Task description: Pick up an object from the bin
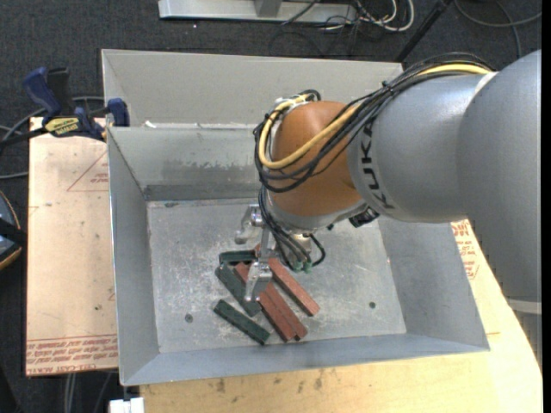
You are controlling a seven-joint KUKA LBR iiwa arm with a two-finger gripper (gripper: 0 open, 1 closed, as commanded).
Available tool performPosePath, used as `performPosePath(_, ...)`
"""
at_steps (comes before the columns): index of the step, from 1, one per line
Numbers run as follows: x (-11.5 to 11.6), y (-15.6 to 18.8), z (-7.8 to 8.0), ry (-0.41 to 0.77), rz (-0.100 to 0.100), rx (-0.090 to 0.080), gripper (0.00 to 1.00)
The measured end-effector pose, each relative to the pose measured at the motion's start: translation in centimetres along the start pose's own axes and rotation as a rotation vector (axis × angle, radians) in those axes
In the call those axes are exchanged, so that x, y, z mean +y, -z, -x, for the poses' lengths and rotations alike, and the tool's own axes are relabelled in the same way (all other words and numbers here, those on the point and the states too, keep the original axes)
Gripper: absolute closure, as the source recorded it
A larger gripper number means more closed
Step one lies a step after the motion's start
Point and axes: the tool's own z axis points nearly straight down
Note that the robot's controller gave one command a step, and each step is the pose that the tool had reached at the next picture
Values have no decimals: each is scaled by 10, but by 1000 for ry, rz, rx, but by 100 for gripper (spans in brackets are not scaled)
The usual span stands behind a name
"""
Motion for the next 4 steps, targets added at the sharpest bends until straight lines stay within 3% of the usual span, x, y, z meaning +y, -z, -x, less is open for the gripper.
performPosePath(1, -26, -24, 7, -237, -2, 2, 100)
performPosePath(2, -26, -24, 7, -238, -2, 2, 0)
performPosePath(3, -26, -24, 7, -238, -1, 2, 0)
performPosePath(4, -20, -55, 5, -315, 5, -2, 100)
